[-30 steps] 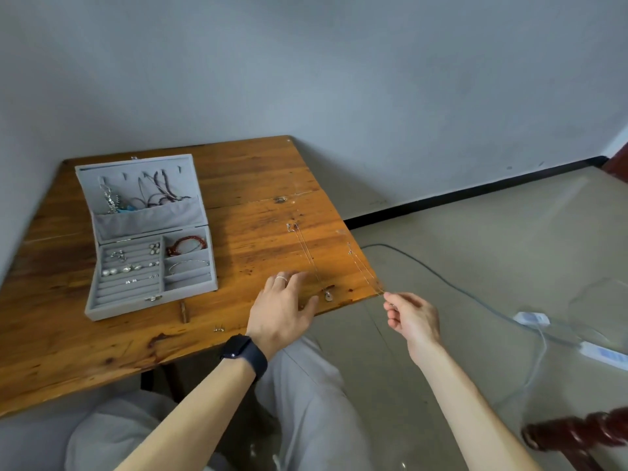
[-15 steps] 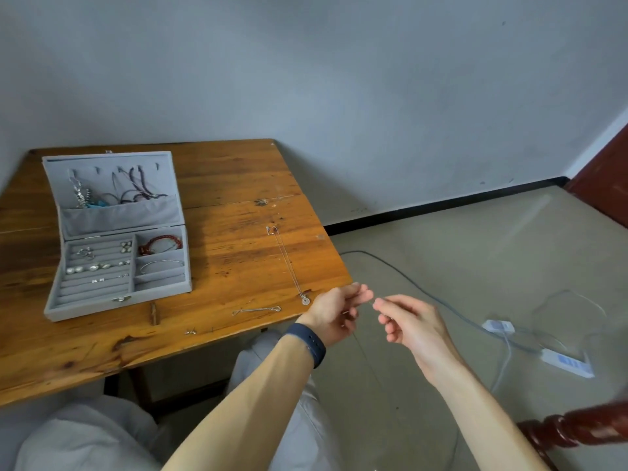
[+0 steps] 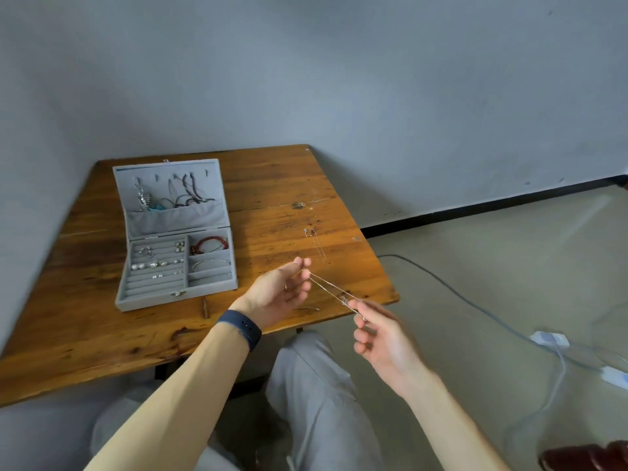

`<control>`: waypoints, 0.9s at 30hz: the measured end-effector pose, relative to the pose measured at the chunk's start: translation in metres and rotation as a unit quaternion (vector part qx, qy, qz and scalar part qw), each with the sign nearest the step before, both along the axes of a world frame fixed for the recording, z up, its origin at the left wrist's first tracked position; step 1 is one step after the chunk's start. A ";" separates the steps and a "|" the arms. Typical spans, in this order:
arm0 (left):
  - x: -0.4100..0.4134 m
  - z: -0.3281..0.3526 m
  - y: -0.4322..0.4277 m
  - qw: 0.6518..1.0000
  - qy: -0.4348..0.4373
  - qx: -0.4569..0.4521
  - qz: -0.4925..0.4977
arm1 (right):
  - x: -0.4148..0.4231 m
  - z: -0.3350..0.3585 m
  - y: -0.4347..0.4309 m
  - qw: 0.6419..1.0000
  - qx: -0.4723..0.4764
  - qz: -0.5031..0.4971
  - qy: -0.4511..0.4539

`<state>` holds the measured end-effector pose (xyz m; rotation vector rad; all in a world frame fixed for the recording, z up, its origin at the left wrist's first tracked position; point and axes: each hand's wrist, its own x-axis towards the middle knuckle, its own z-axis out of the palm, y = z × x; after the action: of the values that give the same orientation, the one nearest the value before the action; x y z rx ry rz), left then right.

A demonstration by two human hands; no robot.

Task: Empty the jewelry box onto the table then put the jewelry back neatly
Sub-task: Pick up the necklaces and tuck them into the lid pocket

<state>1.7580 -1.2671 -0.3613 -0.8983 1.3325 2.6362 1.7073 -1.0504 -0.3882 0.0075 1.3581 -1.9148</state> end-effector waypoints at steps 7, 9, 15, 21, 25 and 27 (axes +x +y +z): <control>0.035 0.012 -0.055 0.995 0.035 0.026 0.088 | 0.005 0.003 -0.052 0.998 0.002 0.044 0.038; 0.044 0.018 -0.075 0.994 0.037 0.006 0.105 | 0.008 0.003 -0.065 0.997 0.014 0.043 0.057; 0.078 0.045 -0.139 0.909 -0.045 -0.413 0.035 | 0.000 0.001 -0.108 0.979 0.087 0.058 0.173; 0.073 0.091 -0.196 0.627 -0.111 -0.771 -0.011 | -0.022 0.018 -0.185 0.961 0.074 0.119 0.240; 0.057 0.116 -0.226 0.494 -0.119 -0.860 0.040 | -0.045 0.029 -0.257 0.935 0.106 0.110 0.321; 0.048 0.125 -0.238 0.457 -0.101 -0.880 0.080 | -0.058 0.033 -0.290 0.905 0.137 0.103 0.389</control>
<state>1.8064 -1.5053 -0.2367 -1.0628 3.5275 -0.0635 1.6488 -1.3409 -0.3556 -0.8093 2.0372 -1.5745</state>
